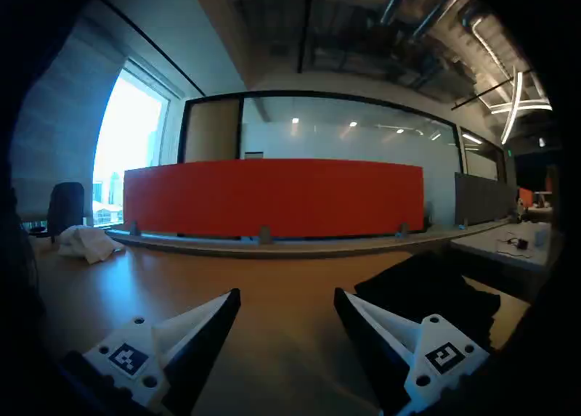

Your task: Fold towel

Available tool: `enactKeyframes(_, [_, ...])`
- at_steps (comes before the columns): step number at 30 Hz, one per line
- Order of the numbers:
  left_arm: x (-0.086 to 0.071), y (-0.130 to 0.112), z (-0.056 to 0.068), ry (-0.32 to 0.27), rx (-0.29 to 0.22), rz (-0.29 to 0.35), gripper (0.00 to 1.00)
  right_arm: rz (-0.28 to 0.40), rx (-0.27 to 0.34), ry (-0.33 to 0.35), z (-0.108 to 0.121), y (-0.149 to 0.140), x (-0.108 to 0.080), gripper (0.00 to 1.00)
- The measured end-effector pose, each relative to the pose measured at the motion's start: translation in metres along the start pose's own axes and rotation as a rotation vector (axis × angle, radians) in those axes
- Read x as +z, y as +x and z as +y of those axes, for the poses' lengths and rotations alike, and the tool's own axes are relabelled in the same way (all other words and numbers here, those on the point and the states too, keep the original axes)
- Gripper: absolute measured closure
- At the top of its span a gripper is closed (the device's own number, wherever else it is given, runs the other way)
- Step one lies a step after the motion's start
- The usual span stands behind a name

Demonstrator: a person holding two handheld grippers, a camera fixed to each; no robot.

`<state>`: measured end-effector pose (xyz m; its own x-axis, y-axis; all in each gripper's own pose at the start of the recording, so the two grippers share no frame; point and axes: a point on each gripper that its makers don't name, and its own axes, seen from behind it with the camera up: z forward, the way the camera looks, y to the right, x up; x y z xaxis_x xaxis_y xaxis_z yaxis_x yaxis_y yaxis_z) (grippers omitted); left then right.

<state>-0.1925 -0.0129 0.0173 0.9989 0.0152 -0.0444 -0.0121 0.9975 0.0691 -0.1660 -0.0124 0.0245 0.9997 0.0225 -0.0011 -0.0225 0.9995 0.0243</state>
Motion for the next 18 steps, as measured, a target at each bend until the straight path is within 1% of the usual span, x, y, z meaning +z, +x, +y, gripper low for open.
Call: enactKeyframes(18, [0.0003,-0.0001,-0.0001,0.000,0.000,0.000,0.14,0.001,0.000,0.017,-0.0013,0.0022,-0.0013,0.00])
